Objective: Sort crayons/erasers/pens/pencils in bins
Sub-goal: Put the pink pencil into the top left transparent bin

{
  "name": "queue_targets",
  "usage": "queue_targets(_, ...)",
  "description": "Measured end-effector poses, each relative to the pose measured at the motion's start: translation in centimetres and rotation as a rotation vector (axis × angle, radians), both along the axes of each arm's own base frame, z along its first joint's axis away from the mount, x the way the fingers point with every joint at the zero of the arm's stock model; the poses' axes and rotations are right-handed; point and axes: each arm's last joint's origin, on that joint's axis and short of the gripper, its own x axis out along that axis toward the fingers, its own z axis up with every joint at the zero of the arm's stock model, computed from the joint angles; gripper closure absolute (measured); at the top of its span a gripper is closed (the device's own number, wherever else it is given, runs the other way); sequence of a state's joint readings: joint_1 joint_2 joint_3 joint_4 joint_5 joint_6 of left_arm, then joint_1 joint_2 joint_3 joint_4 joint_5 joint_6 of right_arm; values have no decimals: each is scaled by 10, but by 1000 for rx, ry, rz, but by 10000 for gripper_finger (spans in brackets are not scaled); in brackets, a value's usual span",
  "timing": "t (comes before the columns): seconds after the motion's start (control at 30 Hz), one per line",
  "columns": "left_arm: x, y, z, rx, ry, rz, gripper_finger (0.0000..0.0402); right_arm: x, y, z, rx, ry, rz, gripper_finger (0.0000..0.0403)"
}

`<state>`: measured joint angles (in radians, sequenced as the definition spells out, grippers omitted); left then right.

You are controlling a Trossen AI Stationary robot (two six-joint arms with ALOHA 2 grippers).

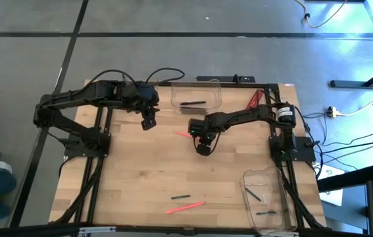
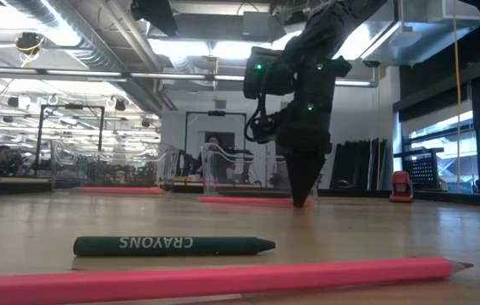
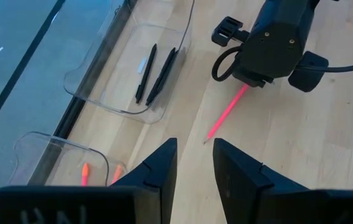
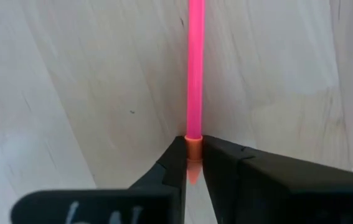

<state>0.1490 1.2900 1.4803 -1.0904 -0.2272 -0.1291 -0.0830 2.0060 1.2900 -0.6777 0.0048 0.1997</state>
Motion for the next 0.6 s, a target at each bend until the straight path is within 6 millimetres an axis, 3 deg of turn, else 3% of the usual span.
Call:
queue_targets(0.37, 0, 0, 0, 0, 1, 0, 305, 5, 0, 5, -3, -17, 2, 360)
queue_targets(0.6, -3, -1, -2, -13, 39, -4, 305, 19, -1, 19, -14, -89, 25, 360)
